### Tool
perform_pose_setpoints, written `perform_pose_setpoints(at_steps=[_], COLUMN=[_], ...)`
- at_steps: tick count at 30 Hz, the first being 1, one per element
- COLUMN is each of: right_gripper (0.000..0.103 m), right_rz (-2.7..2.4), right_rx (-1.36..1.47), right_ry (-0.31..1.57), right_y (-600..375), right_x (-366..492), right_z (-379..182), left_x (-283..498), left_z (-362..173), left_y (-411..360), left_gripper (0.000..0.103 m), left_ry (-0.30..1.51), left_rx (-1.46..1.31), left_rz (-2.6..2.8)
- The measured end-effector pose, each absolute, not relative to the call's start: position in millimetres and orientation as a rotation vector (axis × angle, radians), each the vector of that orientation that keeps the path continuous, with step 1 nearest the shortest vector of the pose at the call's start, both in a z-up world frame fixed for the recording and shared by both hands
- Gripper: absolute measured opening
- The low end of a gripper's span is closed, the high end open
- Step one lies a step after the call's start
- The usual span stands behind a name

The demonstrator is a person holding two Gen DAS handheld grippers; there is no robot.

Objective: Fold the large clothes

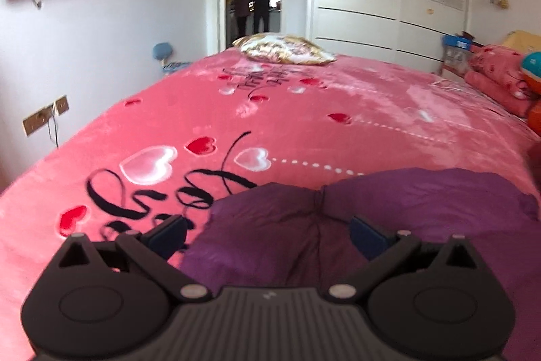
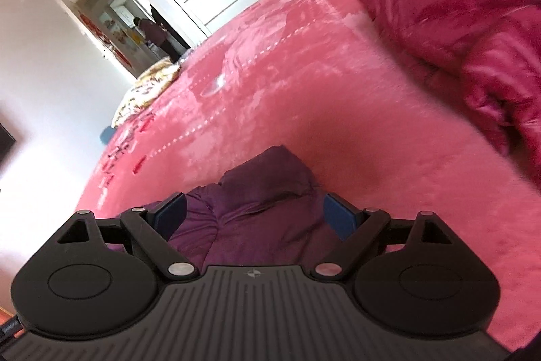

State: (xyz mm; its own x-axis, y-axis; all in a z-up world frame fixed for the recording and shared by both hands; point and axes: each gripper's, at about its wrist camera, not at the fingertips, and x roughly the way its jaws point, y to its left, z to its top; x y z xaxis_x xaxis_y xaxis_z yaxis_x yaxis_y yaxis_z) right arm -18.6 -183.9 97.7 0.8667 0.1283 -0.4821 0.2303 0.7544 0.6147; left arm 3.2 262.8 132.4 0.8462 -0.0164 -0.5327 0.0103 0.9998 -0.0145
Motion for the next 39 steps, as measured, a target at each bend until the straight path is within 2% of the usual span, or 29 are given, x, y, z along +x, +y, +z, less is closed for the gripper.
perform_pose_setpoints(at_steps=[10,17,25,30,39], right_gripper=[0.103,0.103,0.103,0.103,0.103], right_rz=[0.061,0.129,0.252,0.304,0.383], right_rx=[0.820,1.003,1.063,1.078,1.052], right_ry=[0.610,0.671,0.792,0.793,0.789], right_y=[-220,-242,-233,-230,-232], right_x=[-69,-84,-67,-58,-58], right_z=[92,58,28,20,23], left_x=[-52,-47,-16,-3,20], left_z=[144,112,73,53,46], left_y=[338,361,381,388,355], left_gripper=[0.102,0.102,0.102,0.102,0.102], left_ry=[0.588,0.644,0.738,0.788,0.893], left_rx=[-0.191,-0.333,-0.616,-0.761,-0.670], left_rz=[-0.101,-0.179,-0.294,-0.336,-0.432])
